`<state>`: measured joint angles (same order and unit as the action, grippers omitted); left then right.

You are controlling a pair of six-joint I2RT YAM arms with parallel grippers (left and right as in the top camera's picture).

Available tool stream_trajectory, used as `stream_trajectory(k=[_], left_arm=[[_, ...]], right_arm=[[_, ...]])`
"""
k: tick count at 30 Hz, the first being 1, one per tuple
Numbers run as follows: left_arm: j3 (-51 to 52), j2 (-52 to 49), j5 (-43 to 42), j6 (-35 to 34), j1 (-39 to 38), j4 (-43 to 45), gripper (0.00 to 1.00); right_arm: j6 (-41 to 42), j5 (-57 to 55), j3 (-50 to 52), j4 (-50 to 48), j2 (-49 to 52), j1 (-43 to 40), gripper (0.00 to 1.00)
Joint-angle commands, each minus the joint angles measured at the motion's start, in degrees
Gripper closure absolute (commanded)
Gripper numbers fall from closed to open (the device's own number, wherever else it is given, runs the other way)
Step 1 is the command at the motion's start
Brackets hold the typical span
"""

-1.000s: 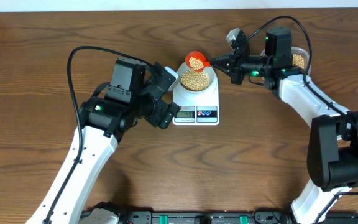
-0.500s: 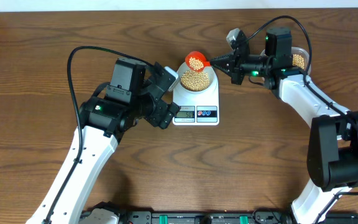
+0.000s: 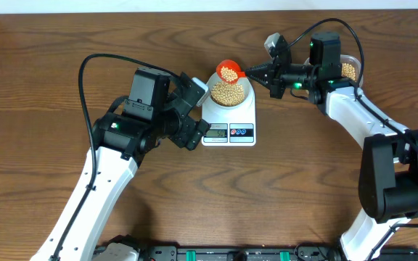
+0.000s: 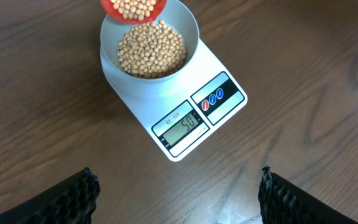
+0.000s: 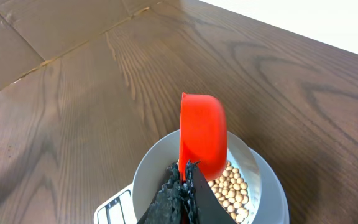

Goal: Scoop item into bowl and weigh 50g on scale
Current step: 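Tilt the red scoop with the right gripper, pouring soybeans into the bowl, then lift the red scoop away from the bowl toward the soybean tub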

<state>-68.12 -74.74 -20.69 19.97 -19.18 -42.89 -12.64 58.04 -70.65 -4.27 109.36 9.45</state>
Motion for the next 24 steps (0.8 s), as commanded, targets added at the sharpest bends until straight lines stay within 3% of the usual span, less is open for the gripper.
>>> stream_trajectory(k=[1,12,24], left_arm=[[0.2,0.3,-0.3,0.8,0.2,0.1,0.15],[0.2,0.3,-0.3,0.8,0.2,0.1,0.16],[0.2,0.3,-0.3,0.8,0.2,0.1,0.16]], right_arm=[[-1.2,0.6,0.2,0.0,0.5,0.4,0.99],[0.3,0.6,0.2,-0.1,0.5,0.4,0.99],[20.7,4.2,0.2,-6.8,0.5,0.4,0.99]])
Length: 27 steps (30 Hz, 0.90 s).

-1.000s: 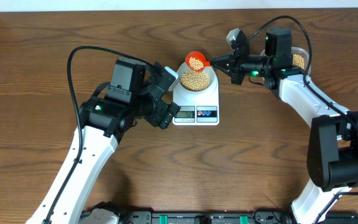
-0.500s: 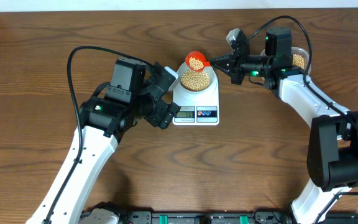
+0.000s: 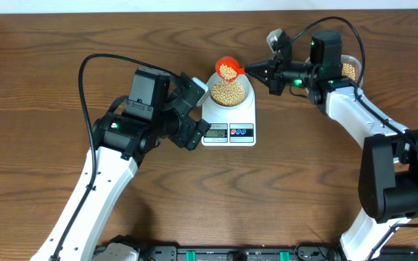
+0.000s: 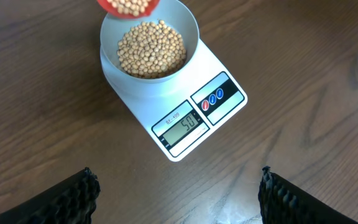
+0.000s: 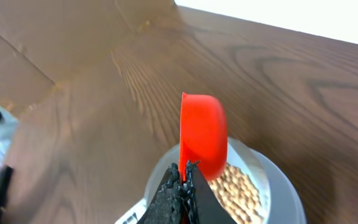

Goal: Scoop item into bowl and weigh 50g on scale
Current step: 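Lift the red scoop away from the bowl toward the soybean tub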

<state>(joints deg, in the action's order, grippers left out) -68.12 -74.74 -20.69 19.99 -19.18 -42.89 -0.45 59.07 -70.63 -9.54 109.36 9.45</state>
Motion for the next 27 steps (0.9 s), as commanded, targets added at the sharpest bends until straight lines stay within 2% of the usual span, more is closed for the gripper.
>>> stream_trajectory(k=[1,5,15,19,27], left_arm=[[0.2,0.3,-0.3,0.8,0.2,0.1,0.15],[0.2,0.3,-0.3,0.8,0.2,0.1,0.15],[0.2,0.3,-0.3,0.8,0.2,0.1,0.16],[0.2,0.3,-0.3,0.8,0.2,0.1,0.16],[0.2,0.3,-0.3,0.8,0.2,0.1,0.16]], right_arm=[[11.2,3.6,0.2,-3.0,0.5,0.4,0.99],[22.7,3.7,0.2,-9.2,0.5,0.3,0.99],[42.8,-0.7,0.2,-21.0,0.5,-1.4,0.99],[49.2,-2.4,0.2,-23.1,0.5,-2.8,0.98],[55.7,-2.4,0.2,-23.7,0.5,-5.6,0.98]])
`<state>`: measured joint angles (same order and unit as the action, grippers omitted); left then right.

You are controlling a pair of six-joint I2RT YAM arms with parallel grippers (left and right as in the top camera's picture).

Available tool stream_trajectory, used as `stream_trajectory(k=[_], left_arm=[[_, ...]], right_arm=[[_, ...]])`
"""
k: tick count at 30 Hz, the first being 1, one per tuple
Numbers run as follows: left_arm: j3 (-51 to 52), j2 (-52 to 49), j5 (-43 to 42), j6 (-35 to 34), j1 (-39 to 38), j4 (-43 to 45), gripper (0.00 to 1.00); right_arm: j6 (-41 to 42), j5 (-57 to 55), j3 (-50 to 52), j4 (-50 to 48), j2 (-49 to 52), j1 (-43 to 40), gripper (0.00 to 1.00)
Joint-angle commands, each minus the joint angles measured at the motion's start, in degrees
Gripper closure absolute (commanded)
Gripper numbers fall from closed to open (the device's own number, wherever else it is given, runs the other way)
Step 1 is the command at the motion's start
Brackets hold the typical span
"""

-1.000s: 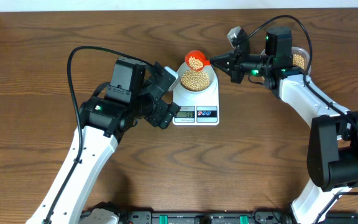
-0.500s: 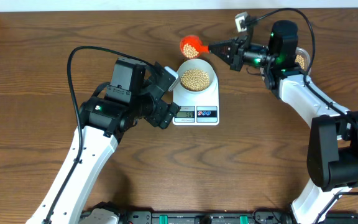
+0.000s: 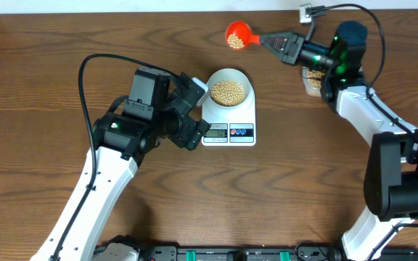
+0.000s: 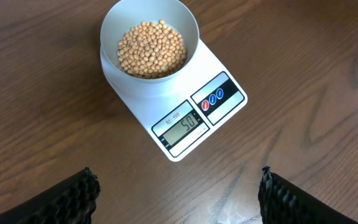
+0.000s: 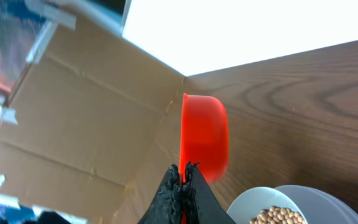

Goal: Scoop item into bowl and weigh 50g on scale
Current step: 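Lift the red scoop away from the bowl toward the soybean tub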

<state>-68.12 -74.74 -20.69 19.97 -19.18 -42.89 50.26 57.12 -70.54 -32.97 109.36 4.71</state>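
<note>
A white bowl [image 3: 228, 88] of tan beans sits on the white scale [image 3: 239, 132], whose display [image 4: 183, 128] reads 50. My right gripper [image 3: 276, 41] is shut on the handle of a red scoop [image 3: 236, 35], held high beyond the scale at the table's far edge, with a few beans still in it. The same red scoop [image 5: 204, 134] fills the right wrist view's middle, the bowl [image 5: 263, 204] below it. My left gripper [image 4: 178, 193] hangs open and empty in front of the scale, its fingers [image 4: 73, 196] wide apart.
A clear container of beans [image 3: 312, 75] stands at the far right, partly under my right arm. Cardboard [image 5: 73, 124] lies past the table's far left edge. Bare wood table [image 3: 42, 145] surrounds the scale.
My right gripper has moved the scoop from over the bowl's far rim to a higher spot beyond the scale, toward the back edge. The left arm and the reading of 50 are unchanged.
The scoop with beans hung over the bowl's far rim while the display read 50. A moment later it was slightly farther back over the rim. Now it is held clear of the bowl, still carrying beans, and the display stays at 50.
</note>
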Motion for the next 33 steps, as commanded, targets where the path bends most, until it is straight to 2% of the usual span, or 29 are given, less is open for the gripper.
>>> stream_trajectory(k=[1,20,33], left_arm=[[0.2,0.3,-0.3,0.8,0.2,0.1,0.15],[0.2,0.3,-0.3,0.8,0.2,0.1,0.15],[0.2,0.3,-0.3,0.8,0.2,0.1,0.15]], right_arm=[[5.7,-0.4,0.1,-0.3,0.5,-1.2,0.98],[5.8,0.6,0.1,0.2,0.5,-9.0,0.98],[10.0,5.0,0.1,0.7,0.5,-15.2,0.99]])
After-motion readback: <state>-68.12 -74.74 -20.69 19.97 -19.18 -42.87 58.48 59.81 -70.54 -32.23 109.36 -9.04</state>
